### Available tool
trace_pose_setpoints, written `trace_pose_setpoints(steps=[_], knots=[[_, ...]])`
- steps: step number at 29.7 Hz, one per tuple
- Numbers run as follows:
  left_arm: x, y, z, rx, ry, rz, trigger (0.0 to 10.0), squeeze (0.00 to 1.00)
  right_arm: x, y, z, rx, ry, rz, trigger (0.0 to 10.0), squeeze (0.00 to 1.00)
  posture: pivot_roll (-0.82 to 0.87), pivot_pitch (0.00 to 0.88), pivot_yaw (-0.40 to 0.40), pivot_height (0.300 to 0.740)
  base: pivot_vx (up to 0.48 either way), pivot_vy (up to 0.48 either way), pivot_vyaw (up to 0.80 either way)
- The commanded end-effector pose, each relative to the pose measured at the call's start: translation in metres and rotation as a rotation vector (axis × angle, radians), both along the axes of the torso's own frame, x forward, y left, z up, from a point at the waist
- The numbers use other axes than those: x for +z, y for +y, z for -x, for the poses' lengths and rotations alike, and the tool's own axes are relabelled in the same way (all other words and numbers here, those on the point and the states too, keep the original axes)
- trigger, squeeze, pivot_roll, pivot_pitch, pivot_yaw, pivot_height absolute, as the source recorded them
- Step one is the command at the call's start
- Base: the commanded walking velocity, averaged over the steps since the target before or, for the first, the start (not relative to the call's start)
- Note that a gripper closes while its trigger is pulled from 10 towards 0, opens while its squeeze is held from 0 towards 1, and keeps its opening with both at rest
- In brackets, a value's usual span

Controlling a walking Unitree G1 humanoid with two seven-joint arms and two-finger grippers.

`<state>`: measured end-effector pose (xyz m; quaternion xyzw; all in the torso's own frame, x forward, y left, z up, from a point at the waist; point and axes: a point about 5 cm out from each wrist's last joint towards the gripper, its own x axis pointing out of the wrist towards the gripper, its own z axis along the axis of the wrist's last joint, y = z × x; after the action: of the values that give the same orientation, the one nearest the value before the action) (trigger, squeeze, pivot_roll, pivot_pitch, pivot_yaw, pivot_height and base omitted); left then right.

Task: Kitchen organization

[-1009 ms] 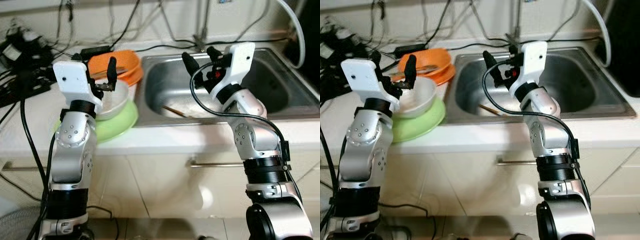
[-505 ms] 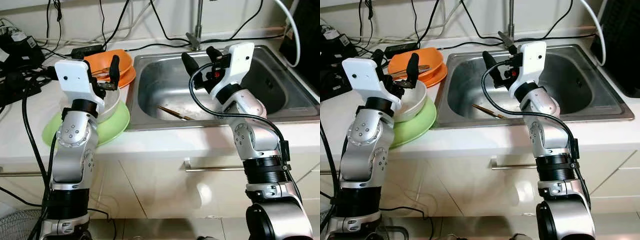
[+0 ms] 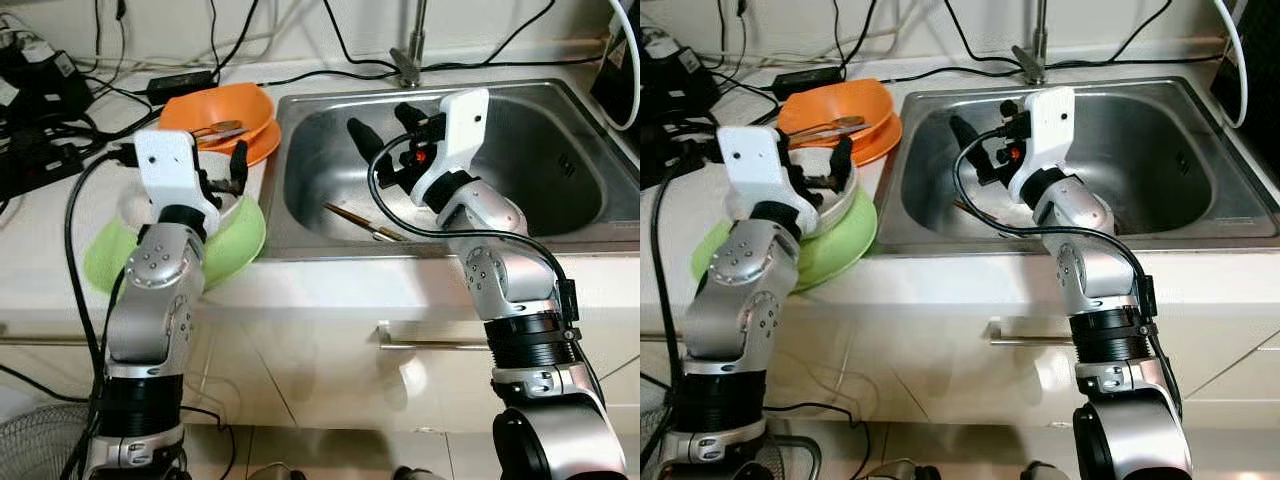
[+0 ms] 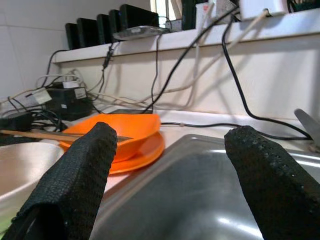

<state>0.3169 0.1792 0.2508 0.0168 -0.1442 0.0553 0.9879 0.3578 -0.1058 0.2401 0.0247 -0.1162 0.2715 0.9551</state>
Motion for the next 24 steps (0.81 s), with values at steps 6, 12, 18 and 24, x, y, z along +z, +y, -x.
trace_pose_setpoints(steps=[6,12,18,24], knots=[[-0.015,0.027,0.003,0.136,0.097,0.054,10.0,0.0,0.003,0.006,0.002,0.027,-0.009,0.003,10.0,0.0,0.0,0.046,0.118,0.74,0.0,0.0,0.0],[-0.031,-0.001,-0.002,-0.039,0.191,0.077,10.0,0.0,0.003,0.007,0.002,0.025,-0.008,0.003,10.0,0.0,-0.01,0.044,0.121,0.74,0.0,0.0,0.0],[-0.032,-0.027,-0.002,-0.215,0.204,0.063,10.0,0.0,0.001,0.006,0.002,0.018,-0.005,0.001,10.0,0.0,-0.01,0.043,0.126,0.74,0.0,0.0,0.0],[-0.037,-0.029,0.002,-0.222,0.267,0.076,10.0,0.0,0.0,0.005,0.002,0.013,0.003,0.001,10.0,0.0,-0.01,0.045,0.125,0.74,0.0,0.0,0.0]])
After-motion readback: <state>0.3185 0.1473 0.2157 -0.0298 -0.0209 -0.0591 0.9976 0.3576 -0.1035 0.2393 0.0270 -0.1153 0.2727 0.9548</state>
